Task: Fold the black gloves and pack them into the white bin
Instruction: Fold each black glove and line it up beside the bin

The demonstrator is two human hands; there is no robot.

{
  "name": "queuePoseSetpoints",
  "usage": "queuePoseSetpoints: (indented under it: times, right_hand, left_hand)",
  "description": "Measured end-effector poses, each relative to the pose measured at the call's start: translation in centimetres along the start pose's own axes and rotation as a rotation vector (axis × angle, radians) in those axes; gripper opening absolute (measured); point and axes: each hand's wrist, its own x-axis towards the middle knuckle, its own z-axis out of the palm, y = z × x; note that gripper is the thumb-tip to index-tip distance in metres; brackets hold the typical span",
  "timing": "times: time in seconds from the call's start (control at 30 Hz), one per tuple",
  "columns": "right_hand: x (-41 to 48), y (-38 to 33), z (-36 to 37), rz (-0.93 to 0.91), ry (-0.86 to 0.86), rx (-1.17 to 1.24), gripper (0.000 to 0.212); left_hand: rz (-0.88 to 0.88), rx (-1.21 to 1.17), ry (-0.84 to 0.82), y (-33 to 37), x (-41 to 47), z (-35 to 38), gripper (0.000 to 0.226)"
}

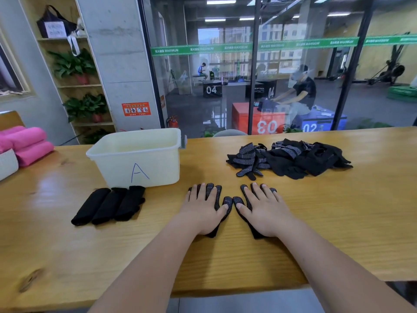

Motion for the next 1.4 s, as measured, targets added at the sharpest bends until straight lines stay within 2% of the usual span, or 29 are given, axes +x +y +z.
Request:
queuePoseSetpoints:
  times: [0.2,0.27,0.37,0.47,0.57,0.63,0.7,0.8,0.9,1.03,1.27,1.4]
  right_hand:
    - [-2.6,-0.4,0.6,-0.033,0.022,-0.004,0.082]
    - [-3.0,-0.5,0.8,-0.031,0.069,0.017,0.081]
    - [-3.2,-0.4,0.9,-0.016,0.143,0.063,0.077]
    - [-3.4,-0.1,0.5,-0.036,0.234,0.193,0.068]
    - [-4.5,0.5,-0.2,-0.094,0.444,0.331,0.048]
    - [-5.6,0.9,-0.4,-0.139,0.510,0.373,0.035]
    - [-6.5,1.0,-0.2,-0.179,0.447,0.339,0.028]
    - [-6.5,0.6,0.1,-0.231,0.387,0.251,0.033]
    - [-6.6,0.3,0.0,-0.258,0.410,0.275,0.036]
    - [-7.6,0.6,0.3,-0.286,0.521,0.247,0.028]
    - [-7.4,0.4,0.2,-0.331,0.394,0.202,0.034]
    - [-7.3,0.4,0.5,-0.335,0.463,0.259,0.026]
  left_hand:
    - [0.008,-0.015,0.068,0.1,-3.5,1.1,0.083]
    - [0.012,-0.029,0.104,0.0,-4.0,1.4,0.084]
    - [0.004,-0.070,0.070,0.1,-4.1,1.0,0.085]
    - [0.005,-0.113,0.070,0.1,-4.1,0.7,0.082]
    - [0.081,-0.189,0.294,-0.6,-5.1,0.3,0.065]
    - [0.178,-0.276,0.400,-1.5,-5.9,0.2,0.049]
    - [0.250,-0.306,0.338,-2.4,-6.4,0.5,0.043]
    - [0.249,-0.282,0.300,-3.2,-6.3,1.6,0.051]
    - [0.234,-0.323,0.409,-3.1,-6.6,1.8,0.050]
    - [0.289,-0.326,0.641,-3.0,-7.7,1.9,0.019]
    - [0.230,-0.291,0.588,-2.7,-7.9,2.0,0.010]
    - [0.214,-0.293,0.649,-2.8,-8.1,1.9,0.012]
